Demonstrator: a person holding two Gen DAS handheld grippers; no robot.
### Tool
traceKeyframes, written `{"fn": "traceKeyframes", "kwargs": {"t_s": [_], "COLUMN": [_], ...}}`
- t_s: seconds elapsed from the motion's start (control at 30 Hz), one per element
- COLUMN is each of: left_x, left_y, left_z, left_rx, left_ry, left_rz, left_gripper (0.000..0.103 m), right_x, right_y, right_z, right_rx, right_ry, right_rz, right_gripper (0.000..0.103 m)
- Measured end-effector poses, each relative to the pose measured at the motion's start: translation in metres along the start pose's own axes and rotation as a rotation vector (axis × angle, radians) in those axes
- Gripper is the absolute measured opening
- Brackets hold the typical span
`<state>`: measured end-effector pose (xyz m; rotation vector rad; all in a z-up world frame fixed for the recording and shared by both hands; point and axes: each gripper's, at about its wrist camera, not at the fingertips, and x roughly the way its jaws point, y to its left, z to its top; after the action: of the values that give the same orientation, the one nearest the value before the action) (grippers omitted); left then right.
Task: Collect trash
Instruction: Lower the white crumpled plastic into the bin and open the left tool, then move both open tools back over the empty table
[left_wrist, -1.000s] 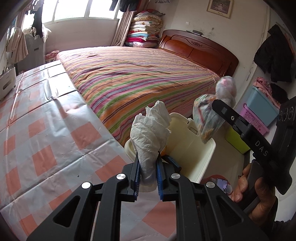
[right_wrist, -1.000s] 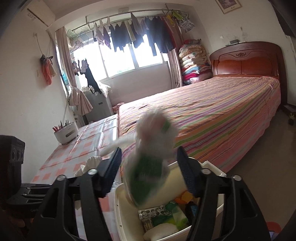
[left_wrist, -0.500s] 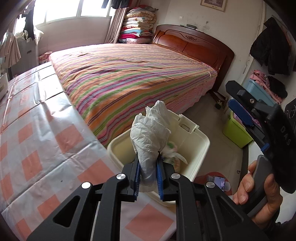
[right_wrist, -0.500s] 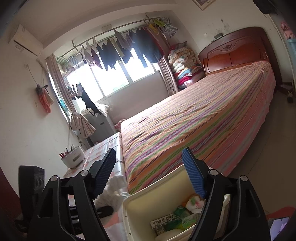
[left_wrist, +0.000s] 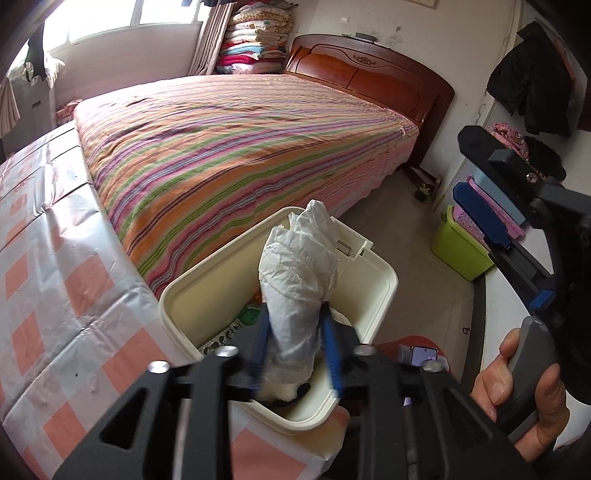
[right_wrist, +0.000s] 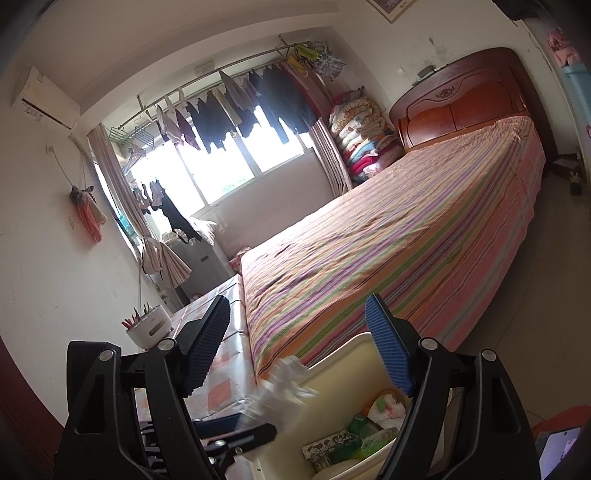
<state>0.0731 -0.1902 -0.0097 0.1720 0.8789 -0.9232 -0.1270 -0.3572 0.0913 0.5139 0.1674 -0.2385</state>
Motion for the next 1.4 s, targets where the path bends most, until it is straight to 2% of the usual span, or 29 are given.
{"fn": "traceKeyframes", "kwargs": {"t_s": [0.03, 0.07, 0.13, 0.23, 0.3, 0.4, 0.5, 0.6, 0.7, 0.83, 1.03, 1.1, 1.3, 1.4], "left_x": [0.0, 0.0, -0.004, -0.011, -0.026, -0.061, -0.098, -0.121, -0.136, -0.152, -0.172, -0.179, -0.2, -0.207], "left_y": [-0.001, -0.002, -0.003, 0.0, 0.007, 0.028, 0.059, 0.092, 0.126, 0.164, 0.188, 0.196, 0.222, 0.23], "left_z": [0.0, 0.001, 0.0, -0.001, -0.004, -0.013, -0.028, -0.043, -0.055, -0.072, -0.09, -0.095, -0.111, -0.117], "left_rx": [0.003, 0.003, 0.001, 0.005, 0.0, -0.012, -0.04, -0.081, -0.155, -0.265, -0.303, -0.321, -0.406, -0.434], "left_ry": [-0.003, -0.016, -0.049, -0.046, -0.086, -0.18, -0.267, -0.294, -0.318, -0.339, -0.335, -0.338, -0.358, -0.369], "left_rz": [0.003, 0.007, 0.002, 0.016, 0.033, 0.113, 0.238, 0.355, 0.42, 0.454, 0.503, 0.527, 0.543, 0.561], "left_gripper": [0.067, 0.07, 0.071, 0.071, 0.071, 0.071, 0.071, 0.073, 0.076, 0.076, 0.076, 0.076, 0.076, 0.076], "right_x": [0.0, 0.0, 0.0, 0.003, 0.007, 0.015, 0.026, 0.038, 0.05, 0.073, 0.112, 0.134, 0.193, 0.211], "right_y": [0.0, 0.0, -0.001, -0.003, -0.003, 0.004, 0.024, 0.049, 0.073, 0.112, 0.164, 0.187, 0.237, 0.245], "right_z": [0.0, 0.001, 0.001, 0.0, -0.002, -0.009, -0.018, -0.031, -0.047, -0.079, -0.123, -0.139, -0.191, -0.212], "right_rx": [0.0, 0.001, 0.003, 0.019, 0.02, 0.0, -0.053, -0.098, -0.144, -0.218, -0.283, -0.305, -0.464, -0.503], "right_ry": [0.0, 0.0, -0.001, 0.011, 0.024, 0.052, 0.095, 0.144, 0.194, 0.299, 0.483, 0.572, 0.75, 0.791], "right_rz": [0.0, 0.002, 0.003, 0.014, 0.017, 0.033, 0.065, 0.103, 0.137, 0.195, 0.297, 0.342, 0.348, 0.306], "right_gripper": [0.076, 0.076, 0.076, 0.076, 0.078, 0.083, 0.084, 0.085, 0.086, 0.087, 0.088, 0.088, 0.088, 0.088]}}
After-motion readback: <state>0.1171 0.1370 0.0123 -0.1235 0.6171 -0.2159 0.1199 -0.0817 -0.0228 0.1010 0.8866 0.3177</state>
